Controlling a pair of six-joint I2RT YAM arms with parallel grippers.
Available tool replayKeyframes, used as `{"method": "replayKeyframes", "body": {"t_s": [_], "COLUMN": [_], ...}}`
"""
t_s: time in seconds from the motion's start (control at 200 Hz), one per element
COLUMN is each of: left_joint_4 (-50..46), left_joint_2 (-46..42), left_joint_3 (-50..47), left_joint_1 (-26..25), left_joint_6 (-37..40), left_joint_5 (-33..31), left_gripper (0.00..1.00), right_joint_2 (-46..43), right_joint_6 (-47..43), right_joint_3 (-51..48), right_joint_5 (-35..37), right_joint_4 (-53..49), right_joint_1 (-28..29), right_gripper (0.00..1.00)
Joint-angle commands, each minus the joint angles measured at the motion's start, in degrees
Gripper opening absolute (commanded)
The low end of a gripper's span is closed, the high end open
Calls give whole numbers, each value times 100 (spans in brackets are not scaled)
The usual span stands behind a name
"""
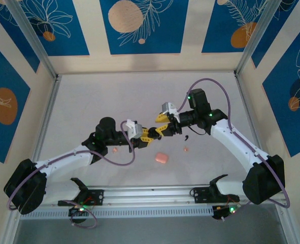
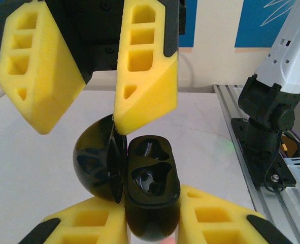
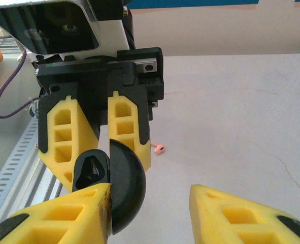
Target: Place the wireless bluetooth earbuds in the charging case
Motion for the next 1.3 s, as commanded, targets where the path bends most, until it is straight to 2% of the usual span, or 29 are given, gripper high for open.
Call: {"method": "replayKeyframes", "body": {"t_s": [0.0,0.165,0.4,0.59,0.765,0.87,1.095,1.185,1.295], "left_joint_4": [318,403,761,1640,2315,2722,3700,3903,3966], "left_joint_2": [-37,-14,159,534,898,1114,1578,1652,1644], "left_joint_3": [-37,-79,-227,-526,-750,-863,-1180,-1304,-1435], "left_joint_1": [-23,-23,2,145,258,341,536,581,633], "left_joint_6": [36,-17,-151,-499,-782,-939,-1415,-1538,-1556], "left_joint_5": [183,158,2,-156,-347,-403,-638,-703,-791], "left_gripper": [24,24,24,23,23,23,23,23,23], "right_joint_2": [43,-36,-187,-372,-554,-589,-55,283,707], "right_joint_6": [128,253,466,1148,2276,3160,4633,4826,4924], "right_joint_3": [96,66,8,17,79,133,864,1058,1080], "right_joint_5": [125,93,-301,-290,130,663,2346,2670,2782], "right_joint_4": [37,101,245,362,286,177,-1368,-1870,-1940], "right_joint_1": [-21,-30,-161,-262,-412,-482,-487,-485,-479], "right_gripper": [44,44,45,47,47,47,47,47,47]}}
